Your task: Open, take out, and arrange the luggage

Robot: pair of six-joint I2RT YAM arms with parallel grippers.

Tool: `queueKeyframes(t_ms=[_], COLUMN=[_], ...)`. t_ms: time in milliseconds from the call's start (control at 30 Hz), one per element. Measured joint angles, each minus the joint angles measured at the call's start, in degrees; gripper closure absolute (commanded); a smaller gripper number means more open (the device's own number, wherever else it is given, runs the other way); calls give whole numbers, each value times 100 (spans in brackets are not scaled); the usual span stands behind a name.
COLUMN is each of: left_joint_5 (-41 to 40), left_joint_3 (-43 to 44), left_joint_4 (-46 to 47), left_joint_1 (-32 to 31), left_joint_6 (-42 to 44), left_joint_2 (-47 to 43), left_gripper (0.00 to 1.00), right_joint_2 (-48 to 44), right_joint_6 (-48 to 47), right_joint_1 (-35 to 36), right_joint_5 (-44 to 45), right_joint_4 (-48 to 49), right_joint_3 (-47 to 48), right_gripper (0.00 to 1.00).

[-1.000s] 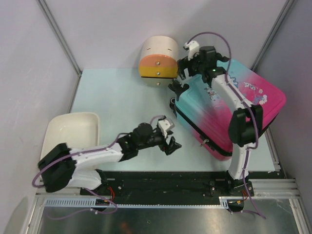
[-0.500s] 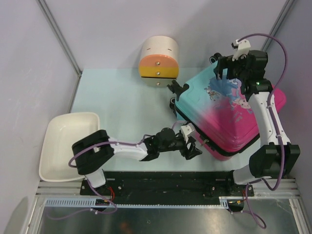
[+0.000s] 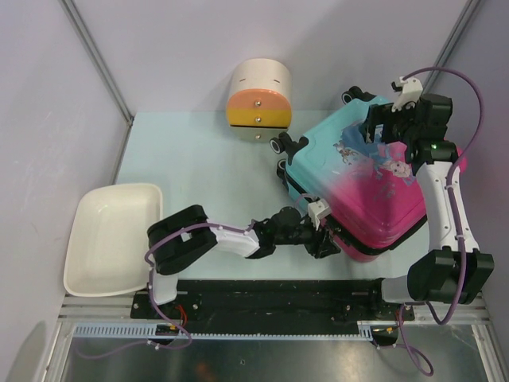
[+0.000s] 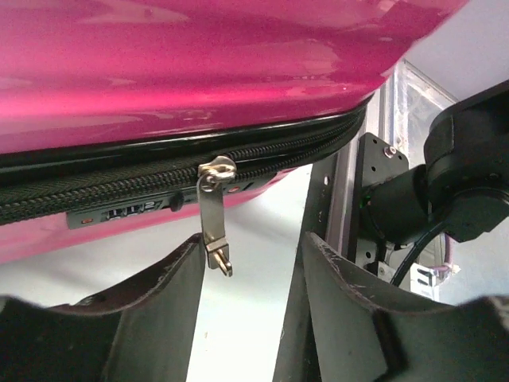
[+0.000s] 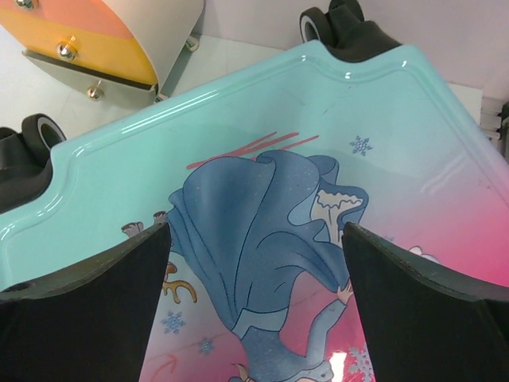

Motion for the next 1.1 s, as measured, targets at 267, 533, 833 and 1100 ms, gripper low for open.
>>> queueKeyframes(t_ms=[267, 533, 833, 1100], left_joint_5=[-142, -155, -520, -1226], left_joint_3=[57, 39, -387, -428], left_joint_4=[42, 55, -129, -922], left_joint_1=[162, 262, 343, 916], left_joint_6=[-295, -407, -11, 1484], left_joint_2=[50, 46, -391, -828], left_gripper=[84, 100, 100, 100], right_joint_2=[-20, -68, -153, -153], right_joint_6=[0, -2, -116, -472], right_joint_1=[-44, -98, -131, -199], right_joint_5=[-127, -142, -109, 125], right_joint_4=[-140, -164, -236, -544], right_joint_3=[-247, -306, -476, -619], right_gripper=[7, 8, 9, 8])
